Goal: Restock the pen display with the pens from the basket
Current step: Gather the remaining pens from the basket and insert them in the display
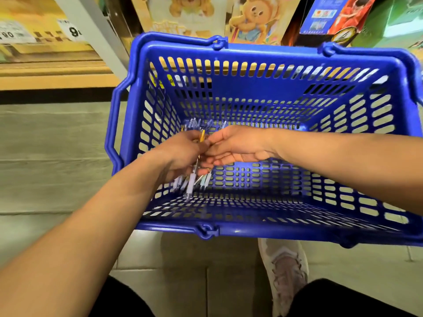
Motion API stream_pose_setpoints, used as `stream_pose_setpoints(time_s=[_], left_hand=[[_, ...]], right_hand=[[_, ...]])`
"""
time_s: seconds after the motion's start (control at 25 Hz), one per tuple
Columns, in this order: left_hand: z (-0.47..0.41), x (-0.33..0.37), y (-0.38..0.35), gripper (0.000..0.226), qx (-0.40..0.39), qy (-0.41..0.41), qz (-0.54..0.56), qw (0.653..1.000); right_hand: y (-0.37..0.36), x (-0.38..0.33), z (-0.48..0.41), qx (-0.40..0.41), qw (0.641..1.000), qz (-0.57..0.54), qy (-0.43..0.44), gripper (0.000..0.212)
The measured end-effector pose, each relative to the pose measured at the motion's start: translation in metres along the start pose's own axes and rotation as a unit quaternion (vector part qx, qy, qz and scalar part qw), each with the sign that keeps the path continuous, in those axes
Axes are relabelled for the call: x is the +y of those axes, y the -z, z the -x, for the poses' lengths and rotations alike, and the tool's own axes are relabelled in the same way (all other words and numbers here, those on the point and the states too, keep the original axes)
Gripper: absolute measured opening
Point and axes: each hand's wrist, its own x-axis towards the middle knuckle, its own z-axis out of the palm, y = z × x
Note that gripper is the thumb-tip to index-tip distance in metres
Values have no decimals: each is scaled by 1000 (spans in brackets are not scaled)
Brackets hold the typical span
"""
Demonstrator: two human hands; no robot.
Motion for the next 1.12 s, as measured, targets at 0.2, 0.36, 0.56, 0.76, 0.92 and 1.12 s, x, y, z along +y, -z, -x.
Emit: stream_pose_setpoints(time_s=[0.2, 0.36, 0.56, 0.76, 0.92, 1.12], left_hand=[[5, 0, 22, 19, 53, 16, -26, 998], [2, 1, 31, 13, 126, -19, -89, 988], [-2, 2, 29, 11, 162, -38, -90, 982], [-7, 3, 29, 12, 176, -46, -83, 980], [-8, 1, 29, 20, 175, -42, -91, 979], [-7, 4, 25, 19, 168, -35, -116, 978]], right_hand=[[26, 3, -11, 151, 932, 329, -23, 16], [13, 14, -32, 206, 864, 457, 44, 21], [-18, 9, -77, 292, 899, 324, -27, 32], [-27, -1, -90, 291, 948, 109, -68, 21], [-10, 2, -76, 228, 958, 115, -126, 19], [24, 14, -54, 196, 924, 274, -180, 29]])
